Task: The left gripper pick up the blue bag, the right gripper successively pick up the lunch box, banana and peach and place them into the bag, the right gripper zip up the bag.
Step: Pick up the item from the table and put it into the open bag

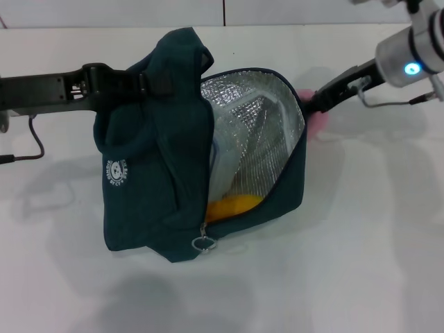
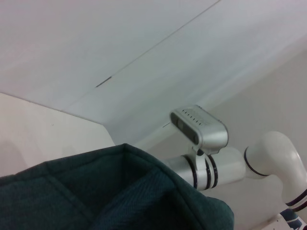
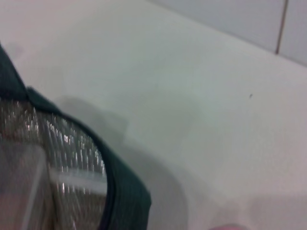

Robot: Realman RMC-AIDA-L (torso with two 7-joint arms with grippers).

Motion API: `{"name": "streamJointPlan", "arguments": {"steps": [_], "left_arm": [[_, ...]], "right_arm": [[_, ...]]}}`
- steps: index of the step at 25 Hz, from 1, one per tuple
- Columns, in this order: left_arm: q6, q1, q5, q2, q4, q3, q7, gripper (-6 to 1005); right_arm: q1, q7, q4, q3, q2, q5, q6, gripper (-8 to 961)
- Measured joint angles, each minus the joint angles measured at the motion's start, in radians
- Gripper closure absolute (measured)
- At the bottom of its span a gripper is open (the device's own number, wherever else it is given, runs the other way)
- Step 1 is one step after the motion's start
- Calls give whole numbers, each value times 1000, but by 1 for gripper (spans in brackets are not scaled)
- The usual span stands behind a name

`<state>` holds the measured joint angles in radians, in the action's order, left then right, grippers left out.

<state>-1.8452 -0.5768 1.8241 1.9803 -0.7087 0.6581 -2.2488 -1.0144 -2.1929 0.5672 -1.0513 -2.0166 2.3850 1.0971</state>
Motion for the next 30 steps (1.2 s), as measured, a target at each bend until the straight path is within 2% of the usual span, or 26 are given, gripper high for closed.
{"name": "streamJointPlan", "arguments": {"steps": [3,7,9,12,15,19,25,30], "left_arm": [[0,4,-1,-2,0,0,-2,963],[0,10,-1,-3,0,0,-4,963],[0,10,-1,-3,0,0,-4,963],[0,11,-1,-3,0,0,-6,963],[0,9,-1,-3,0,0,-8,963],[0,3,-2,-4,0,-1,-10,963],[2,0,-4,-5,0,-4,-12,963],[4,0,-5,-5,0,-5,-12,963]], "right_arm": [[73,-11,122,16,5,-71,19,646],[209,11,321,65,10,-233,63,686],[269,52,396,68,18,-362,102,702],[324,139,435,68,27,-577,191,726],[331,212,407,66,24,-702,289,748],[295,239,348,27,8,-716,374,777],[245,253,289,-121,5,-715,397,818],[228,260,287,-188,5,-708,389,839]]}}
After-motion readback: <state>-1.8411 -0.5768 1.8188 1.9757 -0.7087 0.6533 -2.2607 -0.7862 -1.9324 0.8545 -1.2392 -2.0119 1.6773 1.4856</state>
